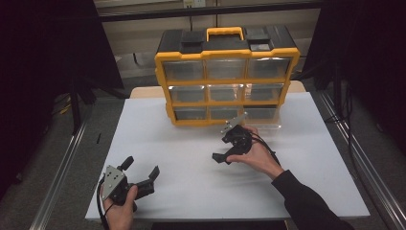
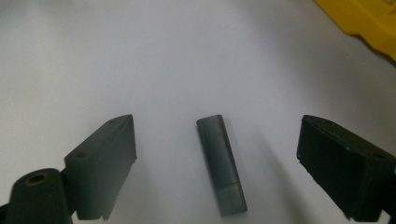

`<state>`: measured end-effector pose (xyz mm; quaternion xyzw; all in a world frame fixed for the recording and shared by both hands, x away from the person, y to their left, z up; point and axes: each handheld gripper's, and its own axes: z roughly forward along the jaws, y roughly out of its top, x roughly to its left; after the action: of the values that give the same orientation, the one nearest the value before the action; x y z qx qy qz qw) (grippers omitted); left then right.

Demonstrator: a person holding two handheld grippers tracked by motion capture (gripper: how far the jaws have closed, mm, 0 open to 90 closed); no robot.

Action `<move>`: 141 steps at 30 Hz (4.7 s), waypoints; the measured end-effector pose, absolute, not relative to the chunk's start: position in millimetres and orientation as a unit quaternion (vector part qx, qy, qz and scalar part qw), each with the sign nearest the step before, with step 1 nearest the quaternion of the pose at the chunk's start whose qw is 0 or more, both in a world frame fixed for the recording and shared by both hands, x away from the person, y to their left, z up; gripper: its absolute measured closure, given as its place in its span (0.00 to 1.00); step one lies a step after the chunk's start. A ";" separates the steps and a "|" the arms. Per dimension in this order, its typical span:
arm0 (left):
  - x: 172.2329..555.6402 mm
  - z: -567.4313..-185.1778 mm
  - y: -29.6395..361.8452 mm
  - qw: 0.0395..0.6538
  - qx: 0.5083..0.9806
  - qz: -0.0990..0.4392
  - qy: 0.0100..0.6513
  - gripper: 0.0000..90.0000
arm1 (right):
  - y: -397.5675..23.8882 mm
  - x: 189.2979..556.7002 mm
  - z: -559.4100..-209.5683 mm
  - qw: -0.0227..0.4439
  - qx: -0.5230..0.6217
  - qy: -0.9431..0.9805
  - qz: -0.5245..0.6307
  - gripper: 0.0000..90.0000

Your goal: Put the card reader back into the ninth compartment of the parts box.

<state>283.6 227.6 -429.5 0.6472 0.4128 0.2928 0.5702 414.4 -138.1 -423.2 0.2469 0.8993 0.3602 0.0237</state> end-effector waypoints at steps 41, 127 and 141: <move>282.2 -429.5 228.0 0.569 0.652 0.291 0.408 0.03 | -117.5 425.0 -430.8 0.019 0.185 0.958 0.217 0.76; 280.8 -428.6 227.9 0.572 0.651 0.289 0.408 0.03 | -163.8 408.3 -387.0 0.035 0.211 0.904 0.371 0.82; 280.6 -428.3 227.9 0.572 0.651 0.289 0.407 0.03 | -167.8 405.8 -378.6 0.047 0.217 0.892 0.394 0.82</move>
<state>280.6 227.9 -428.3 0.6506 0.4074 0.2891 0.5721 405.8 -167.8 -378.6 0.2166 0.8918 0.3944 0.0473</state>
